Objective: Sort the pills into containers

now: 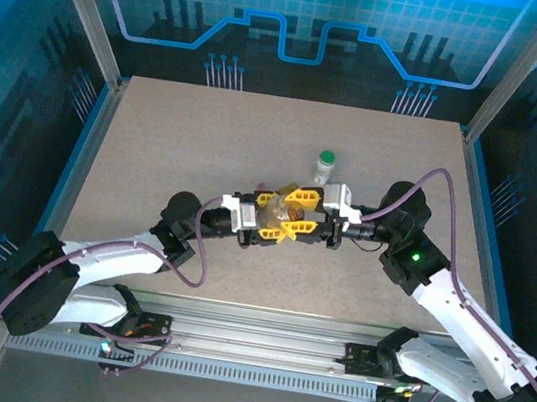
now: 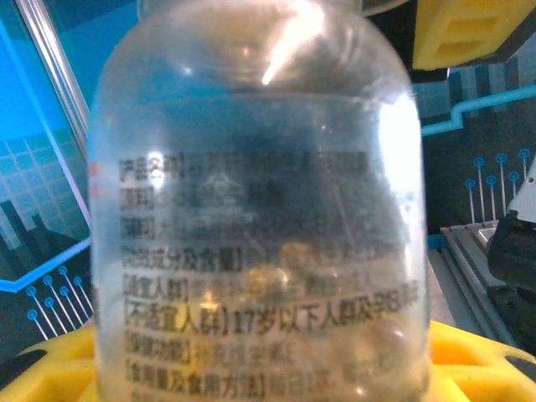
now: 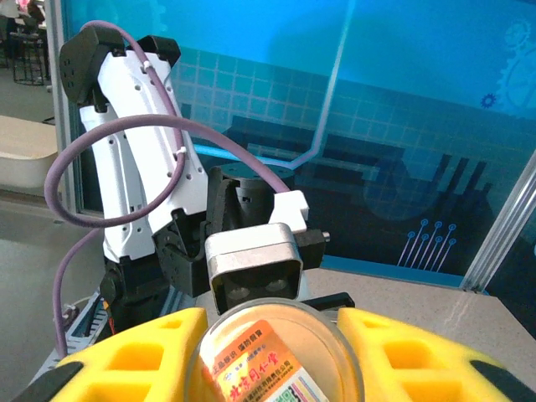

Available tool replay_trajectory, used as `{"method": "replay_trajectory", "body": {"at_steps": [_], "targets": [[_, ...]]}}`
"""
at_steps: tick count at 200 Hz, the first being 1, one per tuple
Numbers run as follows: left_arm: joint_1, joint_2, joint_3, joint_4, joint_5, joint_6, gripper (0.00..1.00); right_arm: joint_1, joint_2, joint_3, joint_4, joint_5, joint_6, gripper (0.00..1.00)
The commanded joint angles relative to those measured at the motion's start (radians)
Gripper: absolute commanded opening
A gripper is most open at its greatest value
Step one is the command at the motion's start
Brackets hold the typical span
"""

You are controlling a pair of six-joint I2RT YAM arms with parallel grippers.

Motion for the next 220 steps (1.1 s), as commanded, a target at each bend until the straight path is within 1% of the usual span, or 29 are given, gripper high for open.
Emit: {"method": "replay_trajectory", "body": {"at_steps": [1, 68, 129, 173, 185, 220], "targets": [[-0.014, -0.018, 0.036, -0.009, 0.071, -0.017, 0.0, 0.017, 0.016, 0.036, -0.059, -0.011, -0.051, 0.0], [-0.02, 0.01, 0.066, 0.011, 0.159, -0.009, 0.0, 0.024, 0.047, 0.063, -0.171, 0.018, -0.137, 0.0], [-0.021, 0.017, 0.069, 0.005, 0.172, -0.011, 0.0, 0.018, 0.022, 0.054, -0.141, 0.094, -0.133, 0.0], [-0.021, 0.019, 0.072, -0.01, 0.17, 0.001, 0.0, 0.018, -0.009, 0.042, -0.115, 0.12, -0.12, 0.0], [-0.022, 0.019, 0.072, -0.007, 0.167, 0.0, 0.0, 0.018, -0.012, 0.046, -0.138, 0.111, -0.131, 0.0], [-0.022, 0.008, 0.072, -0.016, 0.155, 0.015, 0.0, 0.019, -0.004, 0.06, -0.277, 0.092, -0.185, 0.0]]}}
